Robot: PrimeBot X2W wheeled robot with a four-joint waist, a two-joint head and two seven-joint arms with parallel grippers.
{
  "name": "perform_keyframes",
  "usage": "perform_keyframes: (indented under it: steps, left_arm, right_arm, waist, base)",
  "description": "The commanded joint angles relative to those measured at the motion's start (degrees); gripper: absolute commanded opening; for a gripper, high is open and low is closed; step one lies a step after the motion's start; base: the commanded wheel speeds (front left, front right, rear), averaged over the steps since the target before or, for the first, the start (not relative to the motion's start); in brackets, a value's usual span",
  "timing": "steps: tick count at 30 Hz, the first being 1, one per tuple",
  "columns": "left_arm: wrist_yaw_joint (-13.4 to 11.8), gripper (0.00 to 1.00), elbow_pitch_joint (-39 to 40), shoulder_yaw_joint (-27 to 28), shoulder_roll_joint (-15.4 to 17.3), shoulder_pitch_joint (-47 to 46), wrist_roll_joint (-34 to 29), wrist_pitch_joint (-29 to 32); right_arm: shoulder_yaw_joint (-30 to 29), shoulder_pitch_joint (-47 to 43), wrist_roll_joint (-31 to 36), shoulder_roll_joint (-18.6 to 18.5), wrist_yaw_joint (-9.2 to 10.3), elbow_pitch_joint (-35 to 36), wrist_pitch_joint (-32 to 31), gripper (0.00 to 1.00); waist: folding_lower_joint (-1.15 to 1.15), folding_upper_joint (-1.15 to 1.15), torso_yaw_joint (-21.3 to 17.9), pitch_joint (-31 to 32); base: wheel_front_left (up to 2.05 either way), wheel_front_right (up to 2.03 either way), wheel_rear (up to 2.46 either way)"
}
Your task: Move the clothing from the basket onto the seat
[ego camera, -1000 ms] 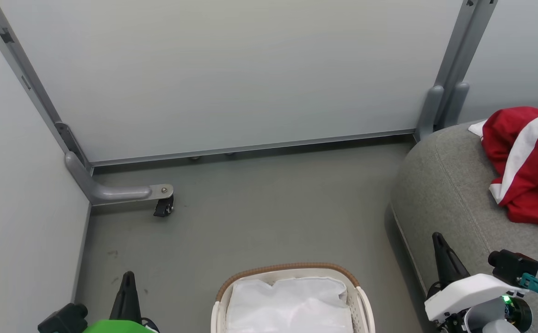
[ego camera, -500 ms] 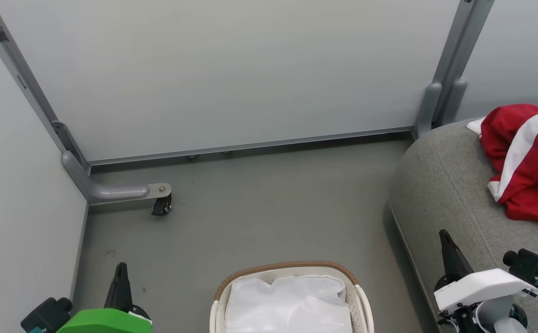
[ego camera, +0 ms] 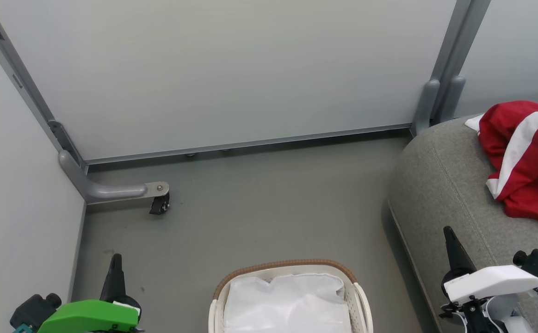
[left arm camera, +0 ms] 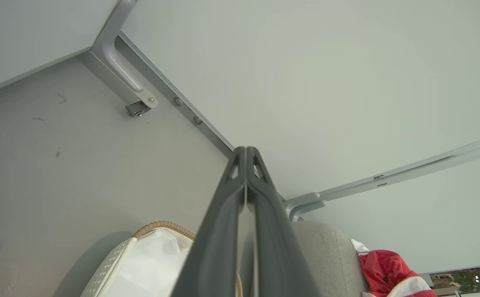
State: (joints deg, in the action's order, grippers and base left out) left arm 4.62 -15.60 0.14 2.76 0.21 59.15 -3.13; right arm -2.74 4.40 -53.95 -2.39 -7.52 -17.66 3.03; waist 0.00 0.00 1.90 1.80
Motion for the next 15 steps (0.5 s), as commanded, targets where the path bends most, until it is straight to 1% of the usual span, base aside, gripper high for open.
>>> perform_keyframes:
  steps: [1,15]
  left_arm:
    - [0.40,0.00,0.69,0.56,0.13,-1.90,1.70,0.42]
    - [1.03,0.00,0.93,2.01,0.14,-3.13,9.33,2.67]
  right_arm:
    - [-0.33,1.44,-1.85,-0.39,0.02,0.89,-0.39,0.00]
    - [-1.22,1.64,-10.73,-0.45,0.03,1.64,-2.69,0.00]
  waist:
    - [0.00,0.00,-0.04,-0.04]
    - [0.00,0.00,-0.40,-0.41]
  base:
    - [0.00,0.00,0.00]
    - [0.00,0.00,0.00]
